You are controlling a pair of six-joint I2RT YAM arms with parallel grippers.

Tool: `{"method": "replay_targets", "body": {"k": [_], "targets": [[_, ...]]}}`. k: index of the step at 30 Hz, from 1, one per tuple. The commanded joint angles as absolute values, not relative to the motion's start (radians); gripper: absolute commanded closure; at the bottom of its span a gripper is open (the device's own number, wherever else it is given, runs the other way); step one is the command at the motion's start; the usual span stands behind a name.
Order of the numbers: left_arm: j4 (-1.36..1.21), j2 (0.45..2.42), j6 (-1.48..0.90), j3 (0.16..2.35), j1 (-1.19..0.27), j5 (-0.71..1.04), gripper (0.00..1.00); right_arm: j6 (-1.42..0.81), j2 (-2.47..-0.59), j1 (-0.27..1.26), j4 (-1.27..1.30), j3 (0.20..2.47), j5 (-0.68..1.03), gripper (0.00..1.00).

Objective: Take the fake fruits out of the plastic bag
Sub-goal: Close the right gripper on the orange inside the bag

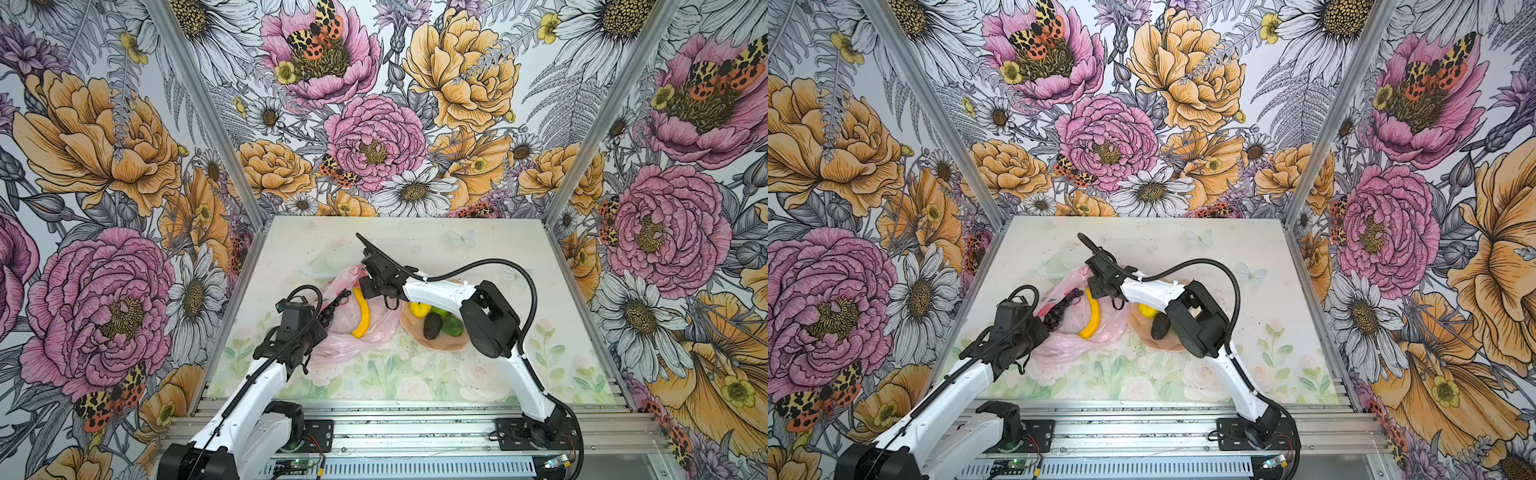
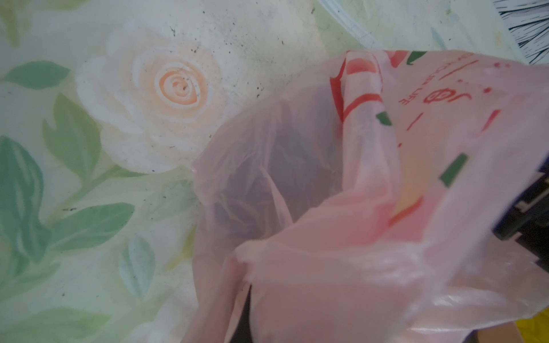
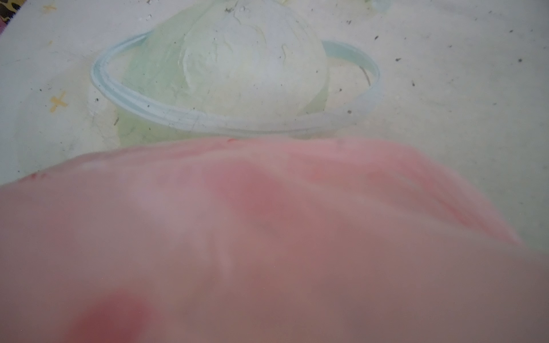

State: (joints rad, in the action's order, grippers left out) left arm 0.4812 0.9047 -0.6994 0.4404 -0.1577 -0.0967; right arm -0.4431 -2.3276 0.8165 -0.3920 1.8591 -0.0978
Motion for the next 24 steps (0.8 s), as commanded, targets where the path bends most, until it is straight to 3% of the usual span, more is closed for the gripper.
{"method": "replay_targets", "body": {"k": [1, 8, 17, 24], "targets": [[0.461, 0.893, -0.681, 0.451, -0.148, -0.08, 1.0, -0.431, -2.361, 0.808, -0.38, 1.917, -0.108, 0.36], [0.461, 0.893, -0.68, 0.451, -0.146, -0.078, 1.0, -0.446, -2.422, 0.799, -0.382, 1.967, -0.072, 0.32], [0.456, 0.902, -0.679, 0.453, -0.144, -0.078, 1.0, -0.453, -2.437, 0.798, -0.382, 1.977, -0.029, 0.41], [0.455, 0.908, -0.676, 0.453, -0.144, -0.079, 1.0, -0.447, -2.344, 0.798, -0.382, 1.926, -0.019, 0.5]]}}
